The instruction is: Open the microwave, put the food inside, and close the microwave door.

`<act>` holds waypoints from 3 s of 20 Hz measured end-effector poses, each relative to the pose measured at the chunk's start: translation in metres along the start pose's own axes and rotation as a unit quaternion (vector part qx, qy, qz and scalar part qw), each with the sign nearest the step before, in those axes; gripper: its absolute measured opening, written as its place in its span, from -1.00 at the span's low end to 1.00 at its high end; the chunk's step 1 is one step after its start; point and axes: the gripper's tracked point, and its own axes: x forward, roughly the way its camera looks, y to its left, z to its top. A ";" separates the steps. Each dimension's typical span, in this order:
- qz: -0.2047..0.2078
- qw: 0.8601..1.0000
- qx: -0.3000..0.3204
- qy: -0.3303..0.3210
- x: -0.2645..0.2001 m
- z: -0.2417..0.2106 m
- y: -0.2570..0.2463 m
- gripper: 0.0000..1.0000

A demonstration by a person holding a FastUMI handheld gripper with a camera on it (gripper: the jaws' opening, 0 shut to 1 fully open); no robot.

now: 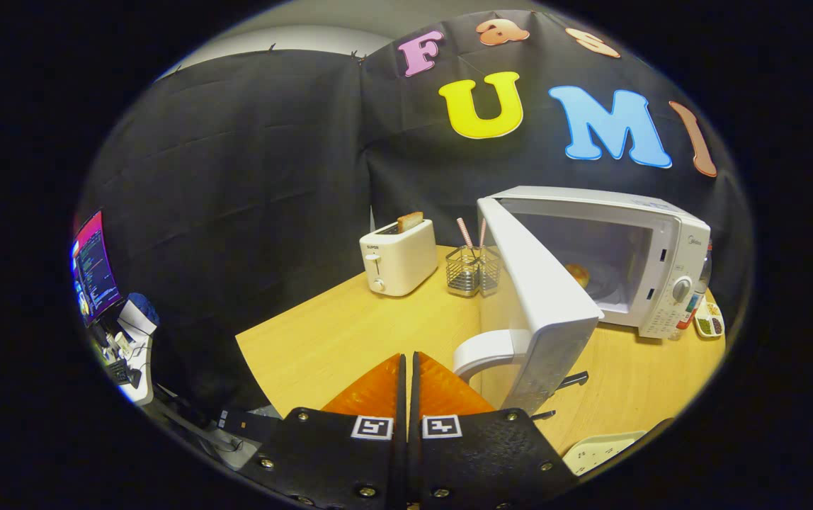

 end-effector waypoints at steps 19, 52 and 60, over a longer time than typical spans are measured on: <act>-0.119 0.992 0.039 -0.007 0.000 0.021 -0.148 -0.98; -0.313 0.943 0.107 -0.036 0.063 0.078 -0.309 -0.93; -0.318 0.941 0.069 -0.093 -0.007 0.107 -0.260 -0.93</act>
